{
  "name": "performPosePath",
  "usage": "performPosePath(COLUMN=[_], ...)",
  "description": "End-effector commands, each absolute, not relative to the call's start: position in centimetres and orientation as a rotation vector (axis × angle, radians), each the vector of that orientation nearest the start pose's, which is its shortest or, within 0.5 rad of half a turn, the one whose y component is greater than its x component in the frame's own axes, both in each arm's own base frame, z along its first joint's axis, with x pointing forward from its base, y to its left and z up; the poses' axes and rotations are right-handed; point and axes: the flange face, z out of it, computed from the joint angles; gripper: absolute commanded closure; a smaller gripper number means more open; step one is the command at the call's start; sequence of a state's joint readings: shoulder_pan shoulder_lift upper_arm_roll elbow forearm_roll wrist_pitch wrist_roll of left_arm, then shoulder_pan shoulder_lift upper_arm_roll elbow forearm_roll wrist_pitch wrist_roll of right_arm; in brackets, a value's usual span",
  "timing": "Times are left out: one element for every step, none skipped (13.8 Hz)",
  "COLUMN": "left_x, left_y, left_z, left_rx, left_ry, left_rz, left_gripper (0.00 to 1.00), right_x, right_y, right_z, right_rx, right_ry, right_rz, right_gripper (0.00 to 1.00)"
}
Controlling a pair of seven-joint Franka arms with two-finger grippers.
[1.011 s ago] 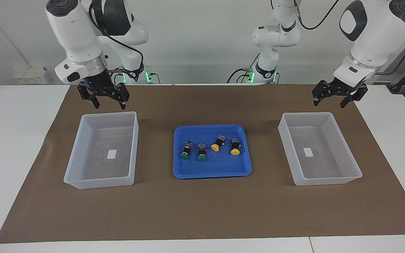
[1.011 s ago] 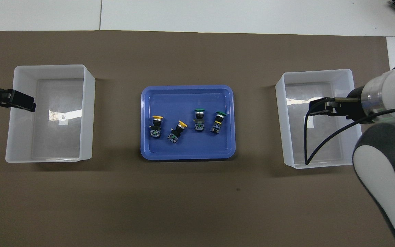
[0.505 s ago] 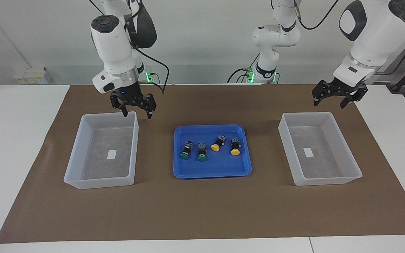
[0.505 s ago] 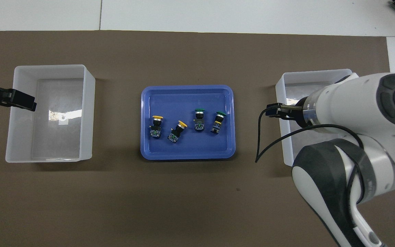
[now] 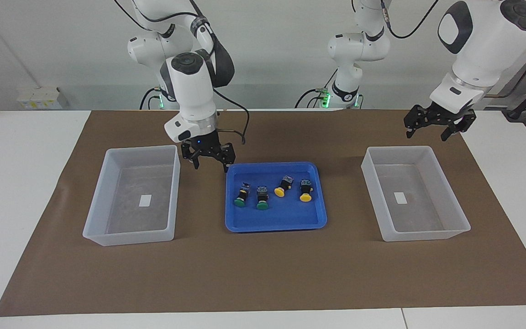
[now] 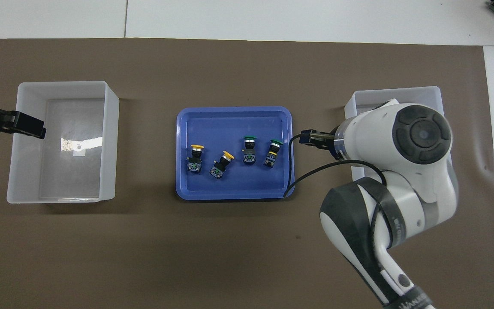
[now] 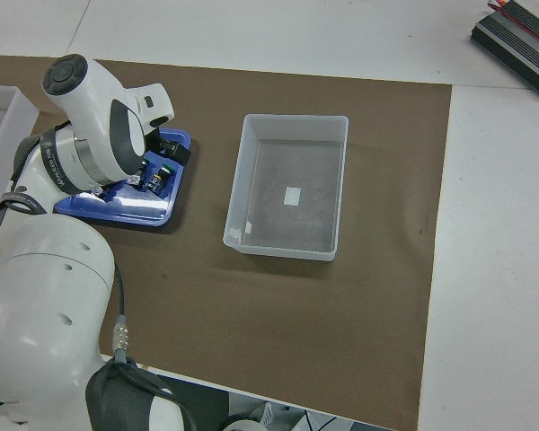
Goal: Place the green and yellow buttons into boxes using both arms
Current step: 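Grasp a green button with the right gripper while the left gripper reaches the tray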
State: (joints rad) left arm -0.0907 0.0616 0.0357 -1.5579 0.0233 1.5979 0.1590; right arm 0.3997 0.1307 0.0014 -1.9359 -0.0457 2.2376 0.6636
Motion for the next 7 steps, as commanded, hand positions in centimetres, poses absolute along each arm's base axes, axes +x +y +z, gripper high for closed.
performPosePath(left_x=[56.6, 56.7, 56.7, 56.5, 56.3, 56.3, 56.3], left_y=[-3.2, -3.2, -3.2, -3.2, -3.4, -3.4, -3.7], left_z=[59.8, 59.9, 59.8, 59.7, 59.3, 59.2, 59.2], left_rx=[-3.070, -3.069, -3.069, -3.070, -3.070, -3.070, -3.069], left_ry=[0.352, 0.355, 0.355, 0.356, 0.358, 0.359, 0.366], left_rz=[0.006, -0.001, -0.003, -0.003, 0.003, 0.004, -0.001], left_gripper=[0.00, 0.00, 0.00, 0.00, 0.00, 0.00, 0.00], right_x=[56.5, 56.6, 56.5, 56.2, 56.2, 55.9, 55.5], right_y=[25.1, 26.2, 27.3, 28.4, 28.7, 29.6, 30.6], right_z=[40.8, 39.6, 38.5, 37.7, 37.1, 36.5, 35.8], right_rx=[-3.043, -3.032, -3.024, -3.018, -3.019, -3.025, -3.035], right_ry=[0.377, 0.392, 0.411, 0.404, 0.411, 0.403, 0.393], right_rz=[-0.304, -0.311, -0.310, -0.313, -0.306, -0.298, -0.295], right_gripper=[0.00, 0.00, 0.00, 0.00, 0.00, 0.00, 0.00])
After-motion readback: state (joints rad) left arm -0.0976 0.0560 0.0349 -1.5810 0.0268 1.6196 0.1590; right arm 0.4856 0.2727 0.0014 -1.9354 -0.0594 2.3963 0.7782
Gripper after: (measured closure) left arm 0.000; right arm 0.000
